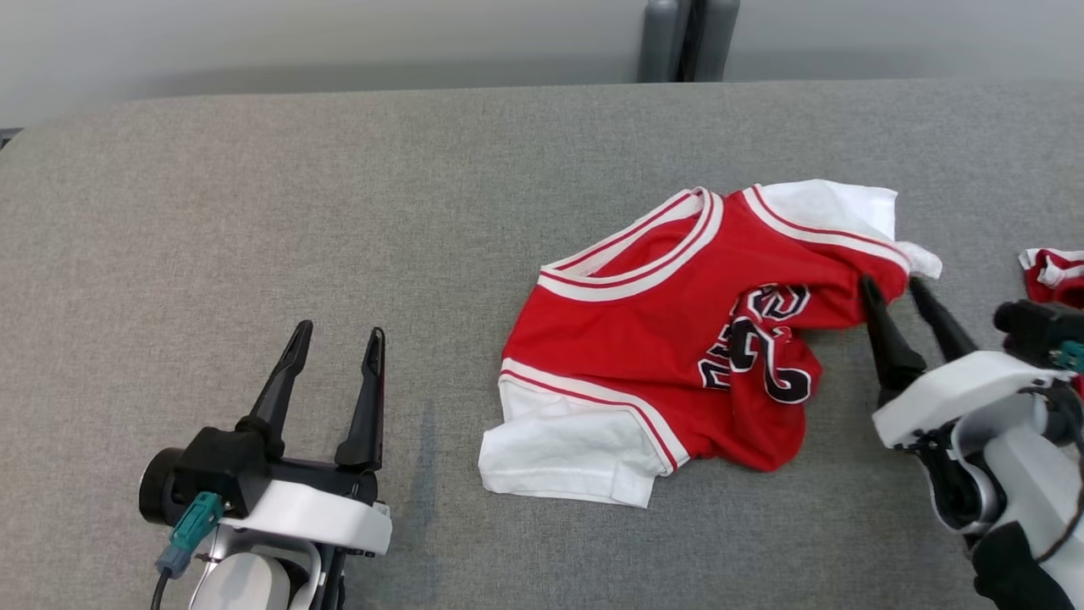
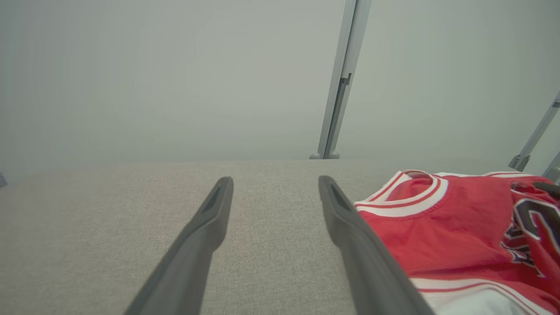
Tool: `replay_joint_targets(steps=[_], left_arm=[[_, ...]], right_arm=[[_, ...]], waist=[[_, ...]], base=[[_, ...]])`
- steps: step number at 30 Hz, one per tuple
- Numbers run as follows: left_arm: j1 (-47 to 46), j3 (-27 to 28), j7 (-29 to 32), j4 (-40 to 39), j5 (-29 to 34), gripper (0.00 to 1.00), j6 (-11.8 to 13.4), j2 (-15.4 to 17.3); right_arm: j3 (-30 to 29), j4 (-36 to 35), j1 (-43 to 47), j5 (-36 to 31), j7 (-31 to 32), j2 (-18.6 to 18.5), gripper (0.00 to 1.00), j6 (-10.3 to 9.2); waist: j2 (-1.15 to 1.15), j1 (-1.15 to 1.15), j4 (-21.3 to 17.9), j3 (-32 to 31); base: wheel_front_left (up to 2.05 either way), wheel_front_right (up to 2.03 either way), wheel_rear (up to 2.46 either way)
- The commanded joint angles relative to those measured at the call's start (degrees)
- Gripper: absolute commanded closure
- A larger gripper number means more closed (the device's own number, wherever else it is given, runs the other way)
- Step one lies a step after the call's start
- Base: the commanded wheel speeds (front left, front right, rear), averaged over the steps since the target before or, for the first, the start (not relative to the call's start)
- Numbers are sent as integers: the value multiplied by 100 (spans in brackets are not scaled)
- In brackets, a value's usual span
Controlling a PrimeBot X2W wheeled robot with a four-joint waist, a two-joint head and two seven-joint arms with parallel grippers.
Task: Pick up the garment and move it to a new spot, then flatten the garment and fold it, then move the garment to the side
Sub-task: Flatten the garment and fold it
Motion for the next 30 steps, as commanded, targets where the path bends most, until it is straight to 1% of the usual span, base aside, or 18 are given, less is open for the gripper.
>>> replay_joint_targets(steps=[1, 5, 8, 11, 14, 17, 19, 20, 22, 25, 30], left_arm=[[54, 31, 1, -17, 7, 0, 37, 49], [157, 74, 37, -50, -30, 0, 99, 101], [255, 117, 51, -116, -42, 0, 156, 136], [385, 166, 88, -189, -45, 0, 222, 184], [496, 213, 124, -281, -53, 0, 298, 226], [623, 240, 157, -352, -65, 0, 349, 267], [702, 247, 176, -397, -67, 0, 376, 279], [702, 247, 176, -397, -67, 0, 376, 279], [778, 245, 184, -438, -62, 0, 416, 286], [927, 243, 209, -472, -49, 0, 468, 308], [1182, 227, 278, -503, -71, 0, 516, 338]], right_arm=[[-213, -115, 229, -168, -27, -10, 0, 1], [-1027, -676, 905, -773, -21, 91, 0, 1], [-1717, -1291, 1512, -1280, -23, 240, 0, 1], [-2225, -1985, 2013, -1804, -23, 439, 0, 1], [-2536, -2642, 2416, -2240, -23, 646, 0, 1], [-2628, -3217, 2734, -2645, 7, 804, 0, 1], [-2648, -3527, 2934, -2876, 132, 882, 0, 1], [-2648, -3527, 2934, -2876, 132, 882, 0, 1], [-2631, -3806, 3121, -3070, 275, 951, 0, 1], [-2585, -4122, 3453, -3244, 596, 1083, 0, 1], [-2580, -4449, 3878, -3351, 957, 1250, 0, 1]], waist=[[0, 0, -26, -65], [0, 0, -81, -232], [0, 0, -142, -349], [0, 0, -238, -464], [0, 0, -311, -559], [0, 0, -358, -658], [0, 0, -372, -741], [0, 0, -372, -741], [0, 0, -375, -824], [0, 0, -374, -980], [0, 0, -365, -1217]], base=[[0, 0, 0], [0, 0, 0], [0, 0, 0], [0, 0, 0], [0, 0, 0], [0, 0, 0], [0, 0, 0], [0, 0, 0], [0, 0, 0], [0, 0, 0], [0, 0, 0]])
